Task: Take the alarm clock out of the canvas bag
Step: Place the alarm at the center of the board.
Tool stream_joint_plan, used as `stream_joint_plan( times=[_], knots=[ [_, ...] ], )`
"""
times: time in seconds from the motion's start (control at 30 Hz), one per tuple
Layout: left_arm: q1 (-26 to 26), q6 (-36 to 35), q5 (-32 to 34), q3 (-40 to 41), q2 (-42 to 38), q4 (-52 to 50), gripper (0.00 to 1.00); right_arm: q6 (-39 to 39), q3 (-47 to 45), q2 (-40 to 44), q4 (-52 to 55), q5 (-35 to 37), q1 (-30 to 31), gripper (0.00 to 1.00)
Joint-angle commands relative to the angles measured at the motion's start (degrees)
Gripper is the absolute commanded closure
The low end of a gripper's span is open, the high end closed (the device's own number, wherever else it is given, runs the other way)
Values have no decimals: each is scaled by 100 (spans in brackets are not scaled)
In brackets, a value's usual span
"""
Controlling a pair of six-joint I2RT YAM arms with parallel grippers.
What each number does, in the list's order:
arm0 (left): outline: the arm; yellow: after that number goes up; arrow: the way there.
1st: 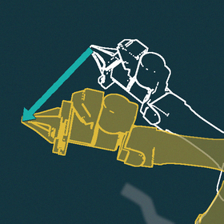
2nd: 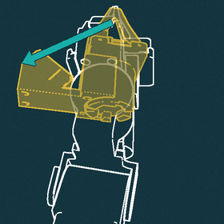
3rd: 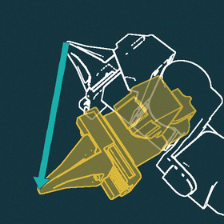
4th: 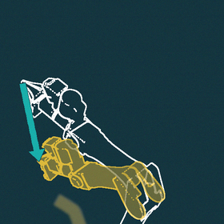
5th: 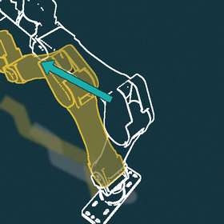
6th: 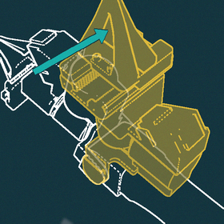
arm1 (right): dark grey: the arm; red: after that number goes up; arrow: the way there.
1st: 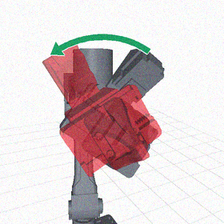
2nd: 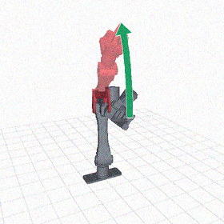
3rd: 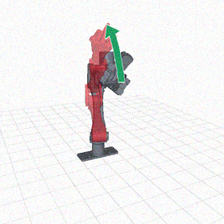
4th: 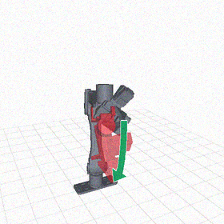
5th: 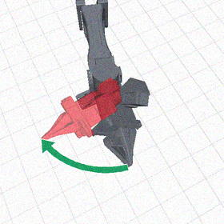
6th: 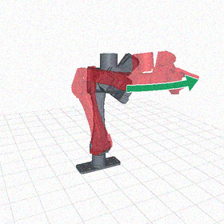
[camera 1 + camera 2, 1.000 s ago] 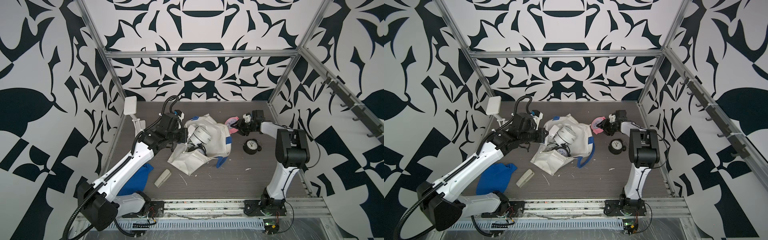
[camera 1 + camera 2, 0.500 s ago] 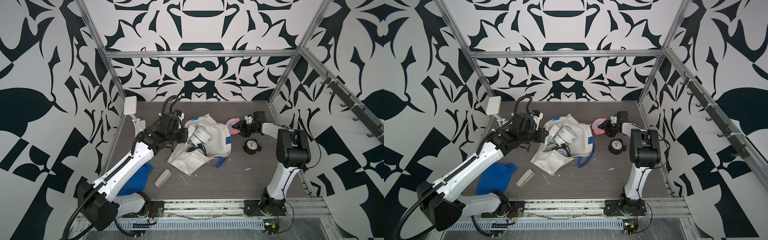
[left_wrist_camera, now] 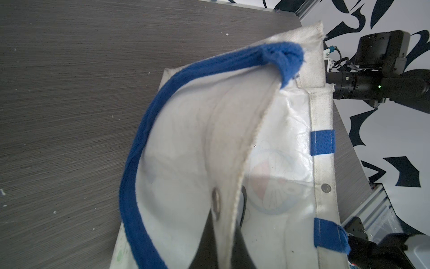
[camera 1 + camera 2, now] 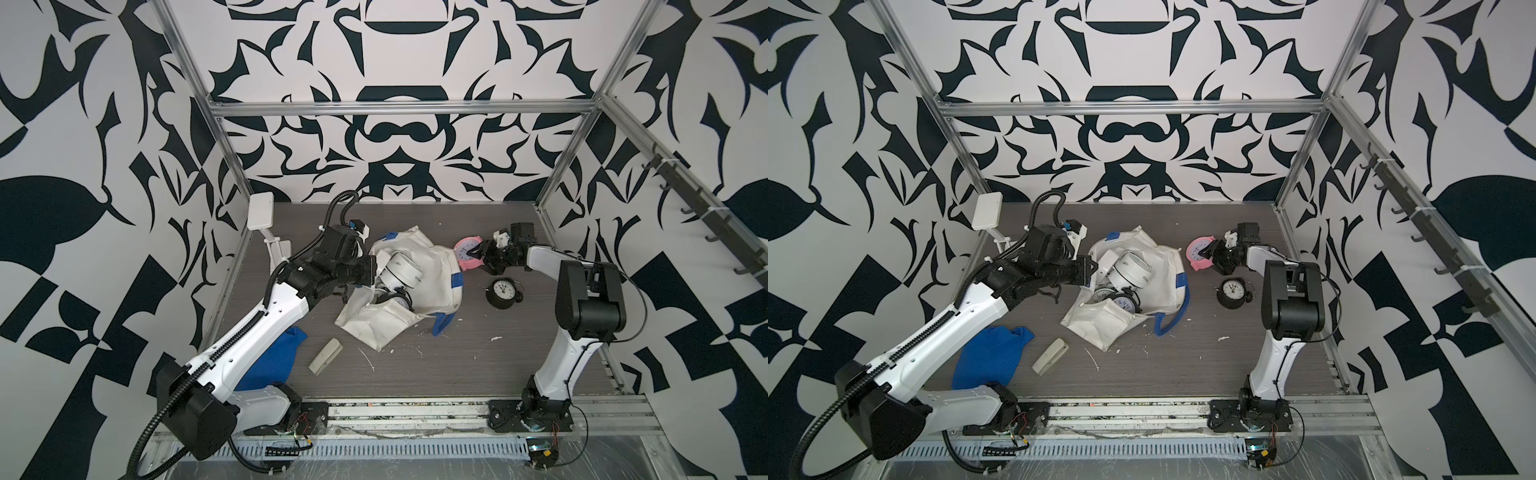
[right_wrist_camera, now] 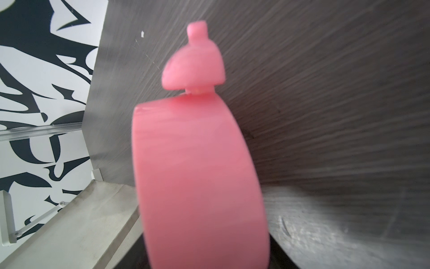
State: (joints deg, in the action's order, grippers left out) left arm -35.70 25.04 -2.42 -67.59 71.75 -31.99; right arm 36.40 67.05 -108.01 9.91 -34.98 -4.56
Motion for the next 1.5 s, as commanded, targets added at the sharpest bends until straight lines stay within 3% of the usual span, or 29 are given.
stream_joint_plan(
  times=[0.0, 0.47, 1.07, 1.47],
  knots=[
    [-42, 27, -185, -185, -11, 10, 100, -90, -115, 220, 74, 47, -62, 38],
    [-42, 45, -205, -107, -82, 16, 100, -146, -308, 349, 152, 94, -124, 36],
    [-42, 36, -179, -25, -170, 29, 100, -612, 28, 927, 1223, 838, -133, 24],
    [-42, 19, -150, 18, -195, 18, 100, -566, 112, 931, 1196, 593, -133, 23]
  ],
)
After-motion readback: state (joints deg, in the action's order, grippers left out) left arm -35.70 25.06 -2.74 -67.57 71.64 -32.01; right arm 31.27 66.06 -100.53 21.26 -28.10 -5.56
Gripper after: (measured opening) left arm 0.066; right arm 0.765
